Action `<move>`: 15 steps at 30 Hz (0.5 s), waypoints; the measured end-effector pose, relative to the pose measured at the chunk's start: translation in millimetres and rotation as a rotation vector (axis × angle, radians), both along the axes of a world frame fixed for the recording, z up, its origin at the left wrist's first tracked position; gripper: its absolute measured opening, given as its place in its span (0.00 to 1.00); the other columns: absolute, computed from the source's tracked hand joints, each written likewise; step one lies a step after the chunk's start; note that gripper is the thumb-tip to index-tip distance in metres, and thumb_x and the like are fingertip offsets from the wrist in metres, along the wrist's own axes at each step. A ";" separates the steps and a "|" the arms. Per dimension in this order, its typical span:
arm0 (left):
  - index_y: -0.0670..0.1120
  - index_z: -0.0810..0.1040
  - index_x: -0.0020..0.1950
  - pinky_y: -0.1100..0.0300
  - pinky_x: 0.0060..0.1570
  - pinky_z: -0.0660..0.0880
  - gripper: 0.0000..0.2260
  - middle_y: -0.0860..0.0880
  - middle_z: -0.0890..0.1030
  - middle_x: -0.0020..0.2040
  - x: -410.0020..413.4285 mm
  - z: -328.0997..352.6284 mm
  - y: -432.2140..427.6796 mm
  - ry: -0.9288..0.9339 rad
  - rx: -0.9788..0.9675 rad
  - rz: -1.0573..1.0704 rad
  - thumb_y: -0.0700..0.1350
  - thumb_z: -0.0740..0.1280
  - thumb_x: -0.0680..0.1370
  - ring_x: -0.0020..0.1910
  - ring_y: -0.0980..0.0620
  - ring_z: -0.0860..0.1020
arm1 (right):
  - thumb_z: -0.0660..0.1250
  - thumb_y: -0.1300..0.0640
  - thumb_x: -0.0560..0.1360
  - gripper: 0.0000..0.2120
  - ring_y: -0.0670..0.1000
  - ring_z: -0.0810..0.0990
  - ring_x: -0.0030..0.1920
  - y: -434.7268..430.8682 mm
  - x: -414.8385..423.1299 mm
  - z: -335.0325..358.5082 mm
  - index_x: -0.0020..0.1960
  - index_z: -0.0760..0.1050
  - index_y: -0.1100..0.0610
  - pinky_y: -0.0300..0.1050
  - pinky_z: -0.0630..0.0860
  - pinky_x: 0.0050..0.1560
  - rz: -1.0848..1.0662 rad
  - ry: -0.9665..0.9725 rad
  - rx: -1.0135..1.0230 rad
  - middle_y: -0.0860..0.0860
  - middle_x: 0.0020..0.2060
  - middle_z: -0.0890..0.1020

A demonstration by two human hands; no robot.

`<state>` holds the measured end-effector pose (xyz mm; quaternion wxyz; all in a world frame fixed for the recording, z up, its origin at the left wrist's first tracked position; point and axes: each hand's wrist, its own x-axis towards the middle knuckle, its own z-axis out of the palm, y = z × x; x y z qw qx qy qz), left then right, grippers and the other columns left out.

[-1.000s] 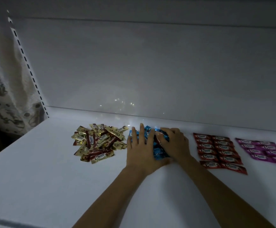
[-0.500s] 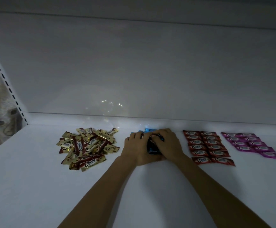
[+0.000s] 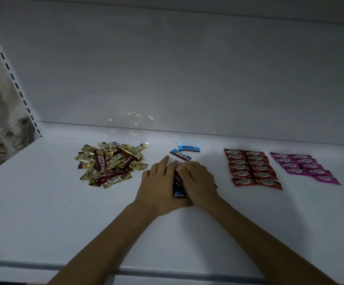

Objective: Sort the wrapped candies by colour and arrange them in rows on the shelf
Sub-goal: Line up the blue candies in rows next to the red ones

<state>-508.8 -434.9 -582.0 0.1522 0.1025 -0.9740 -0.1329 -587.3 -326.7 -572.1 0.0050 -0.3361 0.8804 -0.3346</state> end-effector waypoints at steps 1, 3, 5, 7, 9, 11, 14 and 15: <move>0.50 0.53 0.78 0.47 0.72 0.54 0.54 0.48 0.53 0.79 1.9 -0.3 -1.6 0.016 -0.015 0.000 0.78 0.58 0.59 0.77 0.47 0.54 | 0.52 0.49 0.80 0.17 0.49 0.75 0.53 -3.4 4.7 1.6 0.56 0.76 0.54 0.47 0.69 0.59 0.030 -0.085 -0.073 0.50 0.52 0.78; 0.52 0.50 0.79 0.43 0.74 0.51 0.55 0.49 0.51 0.79 4.5 -1.6 -5.1 0.033 -0.024 -0.021 0.79 0.54 0.57 0.78 0.46 0.50 | 0.53 0.49 0.80 0.14 0.49 0.77 0.51 -9.1 9.5 7.8 0.52 0.75 0.52 0.51 0.73 0.58 0.073 -0.314 -0.231 0.50 0.49 0.80; 0.54 0.49 0.78 0.45 0.74 0.51 0.55 0.52 0.52 0.79 5.4 -2.2 -8.0 0.017 -0.014 -0.024 0.81 0.53 0.57 0.78 0.47 0.50 | 0.54 0.51 0.80 0.13 0.49 0.78 0.49 -13.1 0.0 13.3 0.48 0.76 0.52 0.53 0.74 0.56 0.032 -0.412 -0.304 0.50 0.47 0.80; 0.55 0.55 0.77 0.46 0.73 0.54 0.52 0.53 0.58 0.77 3.7 -2.3 -9.4 0.028 -0.009 -0.038 0.80 0.52 0.59 0.76 0.48 0.55 | 0.55 0.52 0.79 0.14 0.52 0.79 0.47 -15.4 -20.9 17.7 0.46 0.78 0.57 0.54 0.74 0.54 -0.050 -0.352 -0.302 0.52 0.44 0.81; 0.57 0.59 0.76 0.47 0.70 0.58 0.48 0.53 0.62 0.75 2.6 -2.7 -10.1 0.024 -0.004 -0.053 0.80 0.52 0.60 0.73 0.49 0.60 | 0.58 0.52 0.78 0.14 0.54 0.80 0.47 -19.2 -46.0 19.7 0.47 0.79 0.59 0.54 0.75 0.53 -0.115 -0.267 -0.277 0.53 0.44 0.82; 0.58 0.59 0.75 0.49 0.70 0.58 0.47 0.54 0.62 0.74 1.7 -2.9 -10.9 0.009 0.007 -0.058 0.79 0.52 0.60 0.72 0.51 0.60 | 0.60 0.51 0.78 0.12 0.51 0.79 0.53 -26.1 -67.7 19.4 0.53 0.79 0.56 0.48 0.74 0.56 -0.098 -0.191 -0.189 0.51 0.52 0.81; 0.58 0.60 0.75 0.49 0.69 0.58 0.46 0.54 0.63 0.73 1.8 -2.8 -11.8 0.020 0.024 -0.066 0.79 0.53 0.61 0.71 0.51 0.61 | 0.63 0.45 0.76 0.20 0.53 0.73 0.62 -40.1 -89.5 10.6 0.64 0.75 0.53 0.51 0.70 0.63 -0.044 -0.125 -0.028 0.53 0.62 0.77; 0.58 0.60 0.75 0.49 0.69 0.58 0.46 0.54 0.64 0.73 1.7 -2.8 -12.1 0.023 0.023 -0.069 0.79 0.54 0.61 0.71 0.51 0.62 | 0.64 0.42 0.75 0.22 0.55 0.72 0.63 -42.5 -92.4 6.3 0.65 0.74 0.52 0.52 0.69 0.63 -0.038 -0.098 0.017 0.53 0.63 0.76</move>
